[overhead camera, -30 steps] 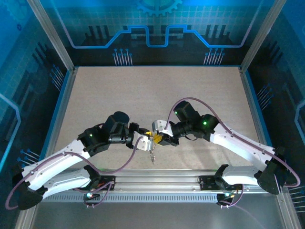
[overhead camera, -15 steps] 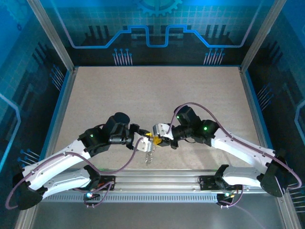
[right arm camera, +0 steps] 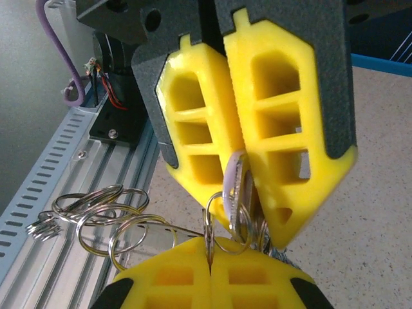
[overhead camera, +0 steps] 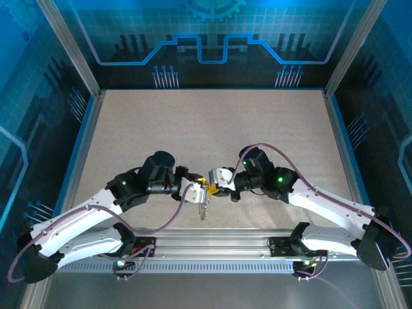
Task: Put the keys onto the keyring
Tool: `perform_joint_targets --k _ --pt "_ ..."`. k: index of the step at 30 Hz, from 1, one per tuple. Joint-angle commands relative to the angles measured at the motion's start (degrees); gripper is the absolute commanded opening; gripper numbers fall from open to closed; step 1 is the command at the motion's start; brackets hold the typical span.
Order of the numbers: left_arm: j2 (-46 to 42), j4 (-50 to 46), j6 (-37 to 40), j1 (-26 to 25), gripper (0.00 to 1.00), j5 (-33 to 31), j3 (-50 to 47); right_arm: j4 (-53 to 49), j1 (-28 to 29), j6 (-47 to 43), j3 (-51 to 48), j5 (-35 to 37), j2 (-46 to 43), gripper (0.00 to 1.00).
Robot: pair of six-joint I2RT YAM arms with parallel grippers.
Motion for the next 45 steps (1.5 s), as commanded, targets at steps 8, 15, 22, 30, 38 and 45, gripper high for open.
perform_joint_targets --k 8,15,22,30,38,45 --pt "-3.59 6.4 -1.77 0.06 0.0 -3.3 -2.1 16.93 -2.55 10.38 -8.99 -2.77 -6.93 0.0" --pt "-5.46 7.69 -2.74 0.13 0.0 -4.27 -5.09 22.27 -5.74 15.19 -11.77 -5.39 -9.32 0.0" --pt "-4.62 8.5 -3.03 0.15 0.0 -3.2 -4.95 18.4 -5.23 16.27 -9.52 -2.61 -7.75 0.0" --pt "-2.58 4.12 0.01 0.17 0.0 -3.03 0.26 10.44 -2.26 12.16 -5.61 4.77 -5.6 0.0" --pt "3.79 -5.98 3.64 0.07 0.0 -2.45 9.13 4.56 -0.13 10.38 -2.1 9.7 -4.05 0.0" --pt "8.11 -11.26 6.65 0.07 0.0 -3.63 14.67 -1.47 1.48 9.03 1.69 14.11 -2.54 0.0"
